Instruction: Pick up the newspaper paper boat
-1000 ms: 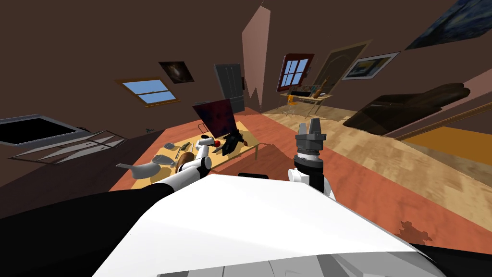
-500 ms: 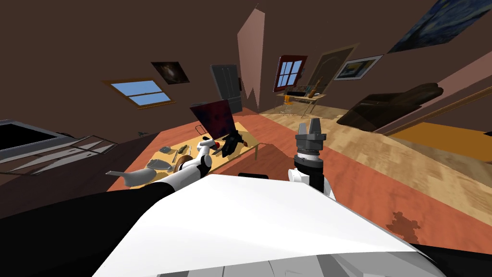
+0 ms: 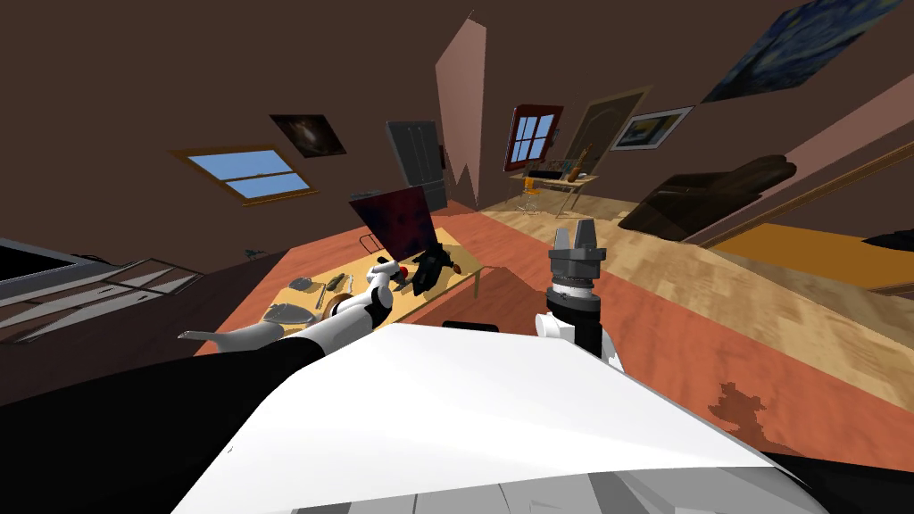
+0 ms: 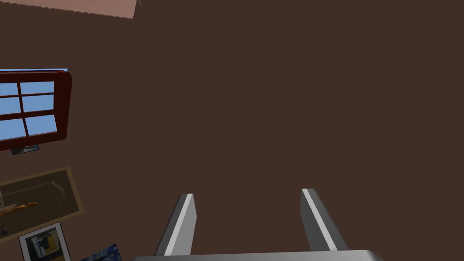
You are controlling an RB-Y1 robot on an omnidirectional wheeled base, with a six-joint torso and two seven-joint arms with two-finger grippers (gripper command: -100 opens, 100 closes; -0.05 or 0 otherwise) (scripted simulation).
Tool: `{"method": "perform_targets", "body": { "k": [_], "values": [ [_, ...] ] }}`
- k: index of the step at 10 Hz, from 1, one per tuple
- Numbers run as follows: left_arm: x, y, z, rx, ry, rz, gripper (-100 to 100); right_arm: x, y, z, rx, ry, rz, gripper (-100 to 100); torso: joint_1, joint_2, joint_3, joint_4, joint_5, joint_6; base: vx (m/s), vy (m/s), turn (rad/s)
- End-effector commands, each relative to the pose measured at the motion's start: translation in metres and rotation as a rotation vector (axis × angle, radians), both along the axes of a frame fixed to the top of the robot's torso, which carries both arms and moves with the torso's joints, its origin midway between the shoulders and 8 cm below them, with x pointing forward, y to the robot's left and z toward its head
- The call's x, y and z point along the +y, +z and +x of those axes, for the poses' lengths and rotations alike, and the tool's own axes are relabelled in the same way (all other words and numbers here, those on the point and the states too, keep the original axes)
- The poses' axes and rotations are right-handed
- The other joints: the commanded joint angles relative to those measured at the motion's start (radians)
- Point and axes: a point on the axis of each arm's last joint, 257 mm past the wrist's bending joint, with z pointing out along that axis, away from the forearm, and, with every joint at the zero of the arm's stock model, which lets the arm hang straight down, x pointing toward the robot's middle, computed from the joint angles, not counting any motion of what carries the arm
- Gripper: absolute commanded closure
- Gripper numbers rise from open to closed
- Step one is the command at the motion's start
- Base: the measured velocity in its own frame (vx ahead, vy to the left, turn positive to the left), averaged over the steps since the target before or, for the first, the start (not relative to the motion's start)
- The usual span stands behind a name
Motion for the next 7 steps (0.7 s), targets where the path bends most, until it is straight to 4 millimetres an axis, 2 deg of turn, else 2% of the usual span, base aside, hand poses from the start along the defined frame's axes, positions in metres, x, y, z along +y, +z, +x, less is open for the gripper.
{"method": "perform_targets", "body": {
  "k": [1, 2, 5, 6, 7],
  "values": [
    [-0.013, -0.017, -0.016, 0.054, 0.015, -0.048, -100, 0.000, 0.000, 0.000, 0.000, 0.000, 0.000, 0, 0.000, 0.000, 0.000, 0.000, 0.000, 0.000, 0.054, 0.091, -0.109],
    [-0.020, -0.029, -0.028, 0.086, 0.024, -0.075, -100, 0.000, 0.000, 0.000, 0.000, 0.000, 0.000, 0, 0.001, -0.001, 0.000, 0.000, 0.000, 0.000, 0.066, 0.096, -0.077],
    [-0.019, -0.027, -0.026, 0.083, 0.023, -0.073, -100, 0.000, 0.000, 0.000, 0.000, 0.000, 0.000, 0, -0.001, 0.001, 0.000, 0.000, 0.000, 0.000, 0.024, 0.048, 0.001],
    [-0.019, -0.027, -0.027, 0.084, 0.024, -0.074, 0, 0.000, 0.000, 0.000, 0.000, 0.000, 0.000, 0, -0.003, 0.002, 0.001, 0.000, -0.001, 0.000, 0.000, 0.000, 0.000],
    [-0.024, -0.038, -0.032, 0.083, 0.020, -0.073, -100, 0.000, 0.000, 0.000, 0.000, 0.000, 0.000, 0, -0.004, 0.002, 0.001, 0.001, -0.001, 0.000, 0.042, 0.022, 0.019]
  ]
}}
